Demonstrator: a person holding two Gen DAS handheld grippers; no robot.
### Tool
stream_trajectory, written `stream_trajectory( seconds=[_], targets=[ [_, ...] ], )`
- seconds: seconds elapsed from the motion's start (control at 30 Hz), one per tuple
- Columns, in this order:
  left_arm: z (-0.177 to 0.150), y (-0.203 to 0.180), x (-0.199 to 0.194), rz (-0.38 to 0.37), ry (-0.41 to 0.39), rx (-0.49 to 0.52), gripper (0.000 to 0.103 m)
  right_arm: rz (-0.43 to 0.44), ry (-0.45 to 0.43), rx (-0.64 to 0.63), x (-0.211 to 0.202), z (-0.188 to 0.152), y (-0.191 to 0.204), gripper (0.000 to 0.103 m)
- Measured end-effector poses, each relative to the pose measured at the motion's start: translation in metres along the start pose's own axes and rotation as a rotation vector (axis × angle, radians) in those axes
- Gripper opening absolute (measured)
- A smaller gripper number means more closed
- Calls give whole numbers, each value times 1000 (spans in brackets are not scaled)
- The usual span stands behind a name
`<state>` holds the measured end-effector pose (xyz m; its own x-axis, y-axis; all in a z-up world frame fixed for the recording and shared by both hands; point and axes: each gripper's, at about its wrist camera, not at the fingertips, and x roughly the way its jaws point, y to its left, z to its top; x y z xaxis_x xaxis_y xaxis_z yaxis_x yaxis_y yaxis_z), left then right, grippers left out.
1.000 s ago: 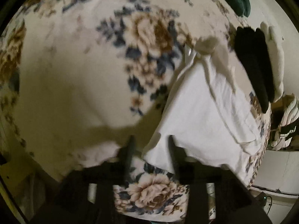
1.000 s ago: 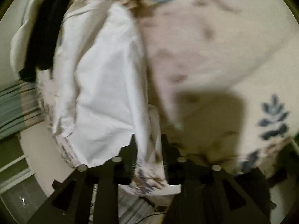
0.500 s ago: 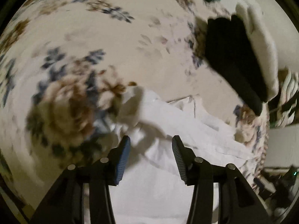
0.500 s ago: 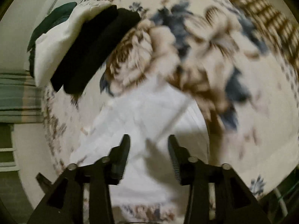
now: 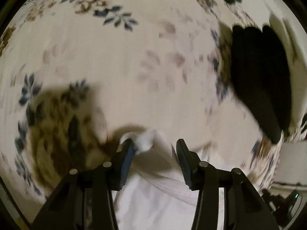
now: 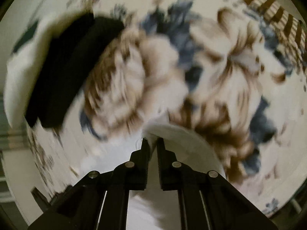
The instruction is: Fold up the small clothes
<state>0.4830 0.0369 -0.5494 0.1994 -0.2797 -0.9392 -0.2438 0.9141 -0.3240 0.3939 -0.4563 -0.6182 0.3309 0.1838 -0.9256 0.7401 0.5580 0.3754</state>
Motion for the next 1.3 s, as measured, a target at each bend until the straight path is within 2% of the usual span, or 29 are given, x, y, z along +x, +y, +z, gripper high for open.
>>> stream_trajectory(
  seconds=[0.07, 0.13, 0.3, 0.33, 0.37, 0.4, 0.43, 0.47, 0.53, 0.57, 0.7, 0.73, 0.77, 0.8, 0.83, 0.87, 0.97, 1.1, 1.3],
  targets=[
    [11, -1, 0, 2, -22, -7, 44, 21, -42, 23, -5, 14, -3, 9],
    [22, 1, 1, -8, -36, -11, 44, -2, -76, 26, -9, 27, -3, 9],
    [23, 9, -15, -72, -19, -38, 44, 31, -11, -17, -11, 43, -1, 10],
    [18, 9, -24, -82, -30, -31, 44, 24, 0, -60, -16, 43, 1, 15],
    [12, 10, -36, -88, -45, -22, 45, 14, -3, -92, -18, 40, 6, 30],
    [5, 14, -47, -86, -61, -16, 47, 14, -7, -136, -21, 36, 8, 37],
    [0, 17, -53, -93, -72, -12, 54, 13, -6, -161, -20, 30, 11, 49],
    [-7, 22, -60, -97, -83, -5, 59, -1, 3, -196, -22, 25, 9, 52],
    [-11, 25, -57, -80, -80, 12, 59, -35, 32, -255, -12, 14, 9, 52],
    [-14, 25, -51, -68, -70, 30, 59, -61, 50, -282, -5, 13, 8, 52],
    [-15, 14, -13, -32, -27, 103, 59, -69, 143, -330, 26, 11, 3, 52],
    [-15, 9, -2, -30, -7, 136, 58, -48, 139, -328, 29, 11, 3, 46],
    [-14, 3, 7, -25, 2, 162, 57, -26, 113, -332, 27, 10, 3, 19],
    [-14, -5, 14, -20, 1, 194, 50, -32, 98, -337, 26, 10, 5, 8],
    [-14, -11, 16, -24, -9, 228, 18, -26, 68, -345, 20, 10, 7, 6],
    [-14, -17, 18, -12, -21, 260, 4, -14, 36, -355, 12, 10, 8, 4],
    [-10, -23, 8, -30, -97, 280, 2, 0, -28, -377, -7, 11, 14, 3],
    [2, -11, -10, -62, -162, 187, 2, 11, -84, -371, -29, 18, 16, 3],
    [19, -8, 2, -55, -143, 134, 2, 21, -118, -353, -31, 31, 24, 3]
  ],
)
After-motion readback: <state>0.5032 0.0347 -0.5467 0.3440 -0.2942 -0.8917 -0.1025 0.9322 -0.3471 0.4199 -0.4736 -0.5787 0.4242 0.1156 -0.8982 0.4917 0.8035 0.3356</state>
